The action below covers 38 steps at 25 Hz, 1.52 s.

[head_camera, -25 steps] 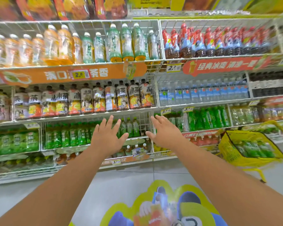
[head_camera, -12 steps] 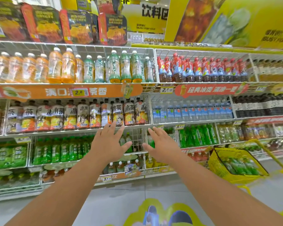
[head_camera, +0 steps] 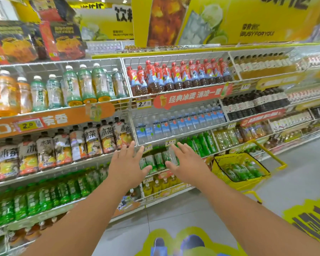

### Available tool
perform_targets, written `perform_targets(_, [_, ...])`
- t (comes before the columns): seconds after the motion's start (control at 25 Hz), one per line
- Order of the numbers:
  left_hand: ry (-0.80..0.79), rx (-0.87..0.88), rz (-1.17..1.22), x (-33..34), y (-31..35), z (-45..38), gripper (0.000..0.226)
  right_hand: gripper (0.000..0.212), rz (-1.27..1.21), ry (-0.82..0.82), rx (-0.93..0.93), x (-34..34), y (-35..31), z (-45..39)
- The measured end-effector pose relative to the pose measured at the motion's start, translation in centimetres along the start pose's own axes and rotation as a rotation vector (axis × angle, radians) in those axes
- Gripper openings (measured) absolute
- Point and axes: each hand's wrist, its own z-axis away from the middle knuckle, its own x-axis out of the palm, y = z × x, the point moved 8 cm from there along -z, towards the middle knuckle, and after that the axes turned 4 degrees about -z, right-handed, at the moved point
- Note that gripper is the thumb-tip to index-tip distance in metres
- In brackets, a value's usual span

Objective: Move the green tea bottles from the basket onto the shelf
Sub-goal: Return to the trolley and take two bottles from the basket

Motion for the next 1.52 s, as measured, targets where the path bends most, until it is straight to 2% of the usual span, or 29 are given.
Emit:
perform_targets(0.16, [0.046,0.043,0.003,-1.8,9.8,-5.1,0.083,0.080,0.000,0.011,0.090,-2.3,11.2,0.7])
perform_targets(0.44, [0.055,0.133,0.040,-4.0,31.6,-13.8,0.083,0.081,-0.007,0.067,0.173,-9.3,31.6,3.8])
perform_targets(0.64, [0.068,0.210,0.060,-5.8,44.0,-18.3,0.079,0.080,-0.030,0.112,0.238,-13.0,43.0,5.5])
perform_targets(0.96, [0.057,0.298,0.099,-4.5,54.6,-29.0,0.080,0.080,-0.074,0.149,0.324,-14.7,55.8,3.5])
perform_targets(1.24, [0.034,0.301,0.204,-0.1,62.9,-43.4,0.079,0.080,-0.021,0.075,0.335,-14.6,67.3,-6.6])
perform_targets(1.52, [0.031,0.290,0.219,-0.1,67.7,-56.0,0.080,0.078,0.001,0.009,0.301,-16.4,76.1,-16.6])
